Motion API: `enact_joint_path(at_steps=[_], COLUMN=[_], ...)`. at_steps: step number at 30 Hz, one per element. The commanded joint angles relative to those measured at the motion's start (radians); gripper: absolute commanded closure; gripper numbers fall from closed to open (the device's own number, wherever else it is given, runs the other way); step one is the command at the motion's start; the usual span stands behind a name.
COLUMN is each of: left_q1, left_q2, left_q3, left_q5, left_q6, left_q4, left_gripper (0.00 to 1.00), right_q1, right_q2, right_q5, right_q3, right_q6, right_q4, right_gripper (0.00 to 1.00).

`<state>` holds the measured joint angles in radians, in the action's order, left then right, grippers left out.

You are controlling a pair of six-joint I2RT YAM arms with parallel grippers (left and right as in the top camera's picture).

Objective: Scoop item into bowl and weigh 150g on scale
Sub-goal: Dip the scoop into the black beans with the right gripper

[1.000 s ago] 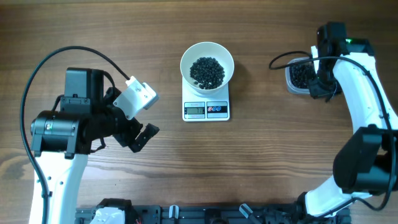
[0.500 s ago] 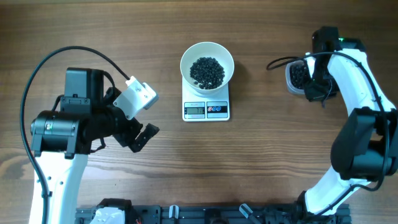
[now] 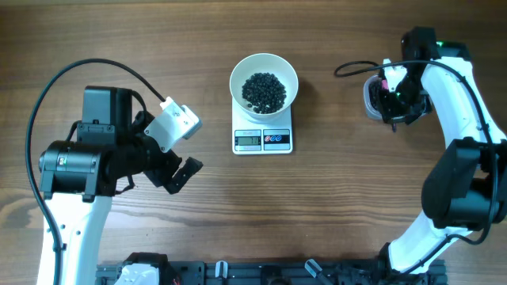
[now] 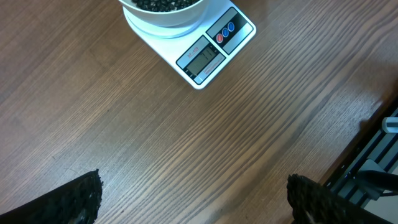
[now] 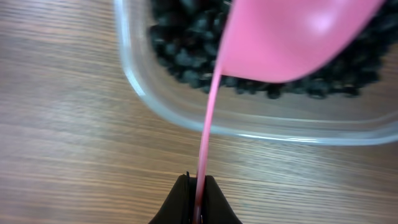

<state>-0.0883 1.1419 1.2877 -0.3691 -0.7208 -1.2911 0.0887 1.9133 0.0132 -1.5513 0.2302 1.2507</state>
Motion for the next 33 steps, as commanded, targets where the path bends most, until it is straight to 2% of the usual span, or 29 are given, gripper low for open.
enact_joint_path(at_steps=[1,11,18,27,33], left_q1=[0.008,0.008,0.008,0.008,0.008], left_q2=[-0.009,-0.009,-0.009,-0.009,-0.009], left_q3=[0.006,0.006,0.006,0.006,0.006], left_q5=[-0.023,-0.023,-0.023,-0.023,-0.023], left_q6=[0.003,0.003,0.003,0.003,0.003], left_q4=[0.0,0.0,0.0,0.0,0.0], left_gripper=[0.0,0.0,0.0,0.0,0.0], right_q1=[0.013,0.027,0.069,0.087,0.159], right_q2=[0.021,0.021,0.059,0.123,0.122], right_q5=[-0.112,-0.172,-0.191,-0.355,-0.457], right_q3=[-0.027,-0.027,-0.027,-0.027,-0.027], right_q6=[0.019,0.031,0.01,0.044,0.06], right_q4=[0.022,0.098,0.089,0.094,0.104], right_gripper=[0.96,0.96,0.96,0.96,0.96])
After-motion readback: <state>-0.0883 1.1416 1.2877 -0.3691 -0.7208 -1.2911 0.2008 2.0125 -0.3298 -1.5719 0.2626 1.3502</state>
